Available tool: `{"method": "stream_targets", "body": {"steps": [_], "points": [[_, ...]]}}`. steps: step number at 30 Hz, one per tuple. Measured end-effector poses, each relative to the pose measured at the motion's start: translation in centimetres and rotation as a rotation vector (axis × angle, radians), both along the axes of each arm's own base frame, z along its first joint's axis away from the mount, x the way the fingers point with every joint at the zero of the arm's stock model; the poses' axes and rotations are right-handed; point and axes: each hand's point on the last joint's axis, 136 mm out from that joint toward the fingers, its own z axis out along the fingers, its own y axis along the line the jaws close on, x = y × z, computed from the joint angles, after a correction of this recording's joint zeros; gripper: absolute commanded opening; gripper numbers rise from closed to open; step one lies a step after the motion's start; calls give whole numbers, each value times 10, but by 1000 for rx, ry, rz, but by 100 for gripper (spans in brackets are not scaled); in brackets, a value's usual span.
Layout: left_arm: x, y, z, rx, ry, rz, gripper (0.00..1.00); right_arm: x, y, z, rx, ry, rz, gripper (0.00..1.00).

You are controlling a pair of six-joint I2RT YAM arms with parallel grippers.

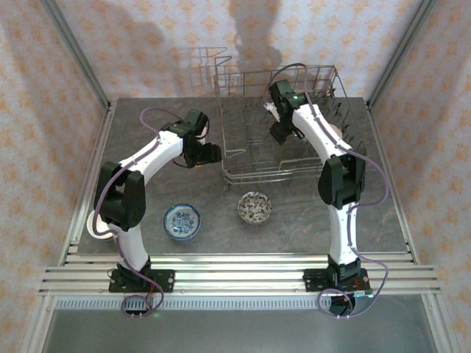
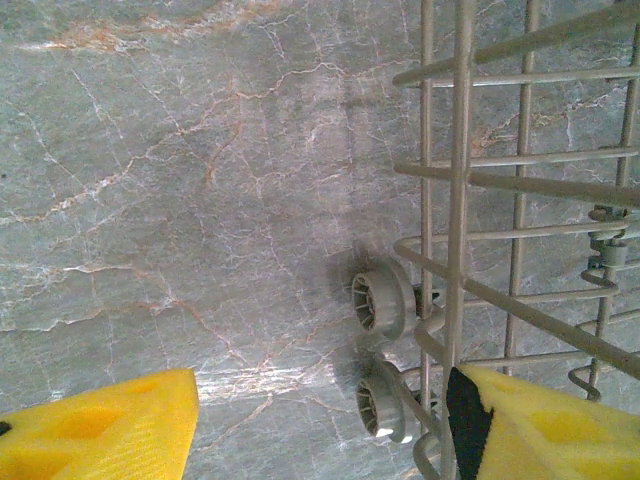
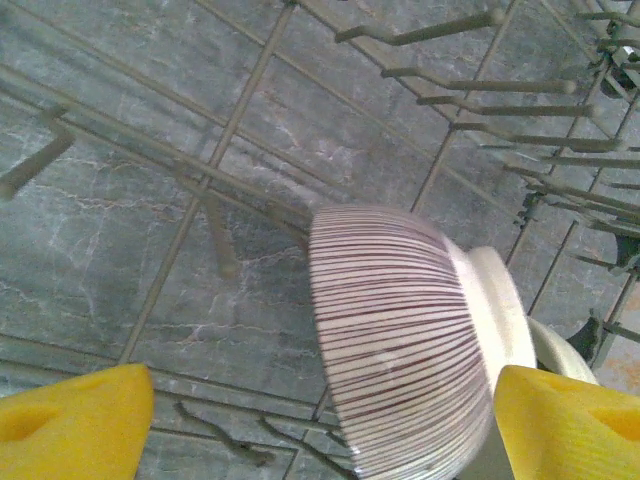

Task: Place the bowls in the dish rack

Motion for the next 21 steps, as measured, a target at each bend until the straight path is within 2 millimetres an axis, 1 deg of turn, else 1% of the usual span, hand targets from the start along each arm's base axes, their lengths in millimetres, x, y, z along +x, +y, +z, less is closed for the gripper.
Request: {"method": "stream_targets", "body": {"steps": [3,9,11,16,19,21], "points": [[0,0,0,0,1,0,68,5,-9,4,10,-8,-11,88],[0,0,0,0,1,1,68,15,-25,3,40,-10,-30,88],[0,0,0,0,1,1,68,20,-29,0,52,-7,-35,89],[1,0,0,2,9,1,69,23,-35,-13,59,22,-38,89],[1,-1,0,4,17,4,69,25,-36,-20,70,33,-32,89],[1,-1,-1,6,29,3,69,28,-35,-21,82,33,-33,88]]}}
